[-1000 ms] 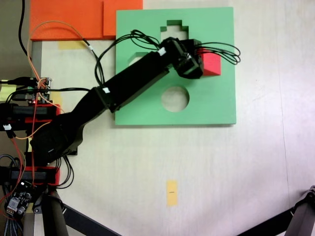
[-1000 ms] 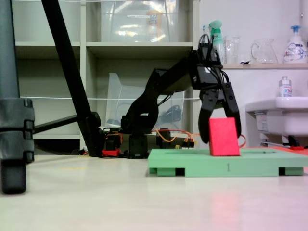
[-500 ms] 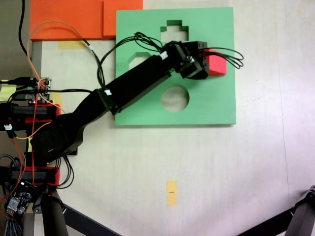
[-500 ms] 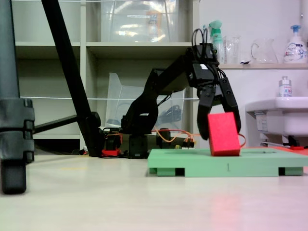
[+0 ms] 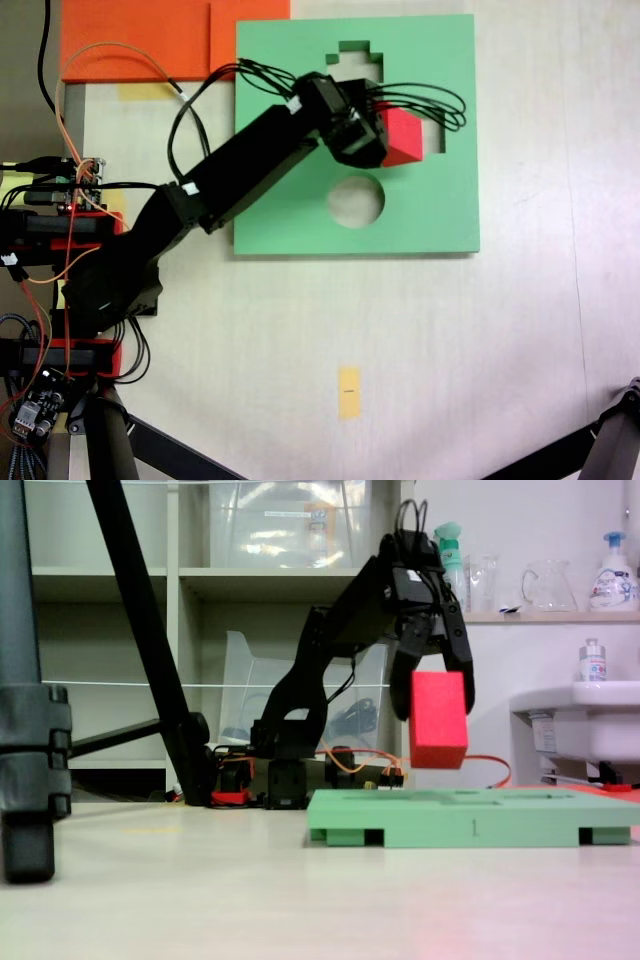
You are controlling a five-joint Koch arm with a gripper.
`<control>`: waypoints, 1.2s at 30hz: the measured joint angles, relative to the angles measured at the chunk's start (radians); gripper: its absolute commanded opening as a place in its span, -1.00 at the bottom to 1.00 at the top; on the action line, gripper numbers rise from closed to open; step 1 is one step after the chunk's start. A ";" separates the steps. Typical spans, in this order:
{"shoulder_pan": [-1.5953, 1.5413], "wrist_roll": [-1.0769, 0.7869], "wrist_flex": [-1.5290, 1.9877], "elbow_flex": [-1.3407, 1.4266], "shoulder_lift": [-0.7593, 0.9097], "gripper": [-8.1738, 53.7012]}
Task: Put the square block into the corresponding hole
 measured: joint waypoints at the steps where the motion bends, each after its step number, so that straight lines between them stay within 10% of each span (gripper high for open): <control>1: -0.017 0.000 0.002 0.012 0.003 -0.27; 36: -0.023 0.037 -0.023 0.026 -0.173 -0.05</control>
